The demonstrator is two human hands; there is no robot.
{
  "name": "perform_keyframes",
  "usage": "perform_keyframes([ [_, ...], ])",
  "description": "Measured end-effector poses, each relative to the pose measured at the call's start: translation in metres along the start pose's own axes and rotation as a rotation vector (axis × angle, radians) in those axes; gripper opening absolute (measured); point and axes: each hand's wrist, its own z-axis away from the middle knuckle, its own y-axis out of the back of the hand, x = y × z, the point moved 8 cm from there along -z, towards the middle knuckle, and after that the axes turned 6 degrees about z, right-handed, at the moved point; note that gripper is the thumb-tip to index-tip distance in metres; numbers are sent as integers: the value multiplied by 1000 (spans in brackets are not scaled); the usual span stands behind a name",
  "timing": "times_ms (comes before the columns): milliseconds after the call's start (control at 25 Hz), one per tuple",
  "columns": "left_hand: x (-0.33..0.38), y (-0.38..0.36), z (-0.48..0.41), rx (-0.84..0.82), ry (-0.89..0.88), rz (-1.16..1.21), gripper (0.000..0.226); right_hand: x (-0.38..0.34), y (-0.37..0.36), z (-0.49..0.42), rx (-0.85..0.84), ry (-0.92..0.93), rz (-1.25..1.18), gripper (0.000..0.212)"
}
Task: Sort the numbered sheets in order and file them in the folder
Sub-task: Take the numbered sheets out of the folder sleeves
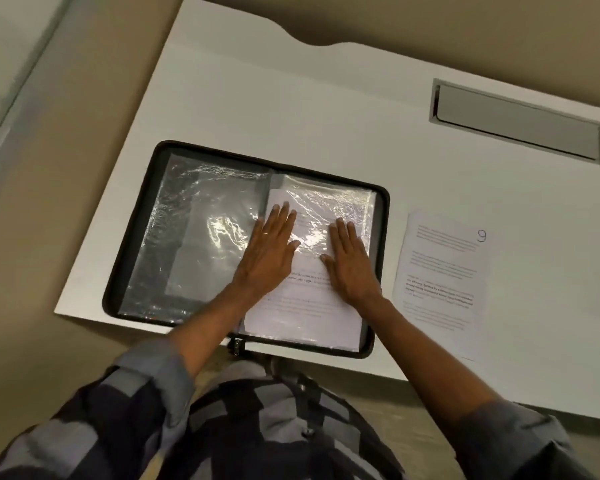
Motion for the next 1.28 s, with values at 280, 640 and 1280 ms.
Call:
perform_keyframes([
  [280, -2, -22, -93, -178, 2, -190, 61, 7, 14, 3, 54, -1, -41, 61],
  [640, -4, 26, -91, 95, 49, 141, 37, -21, 105, -130, 166, 174, -74, 39],
  [1280, -17, 29, -67, 202, 50, 279, 34, -15, 67, -194, -791, -48, -103, 31],
])
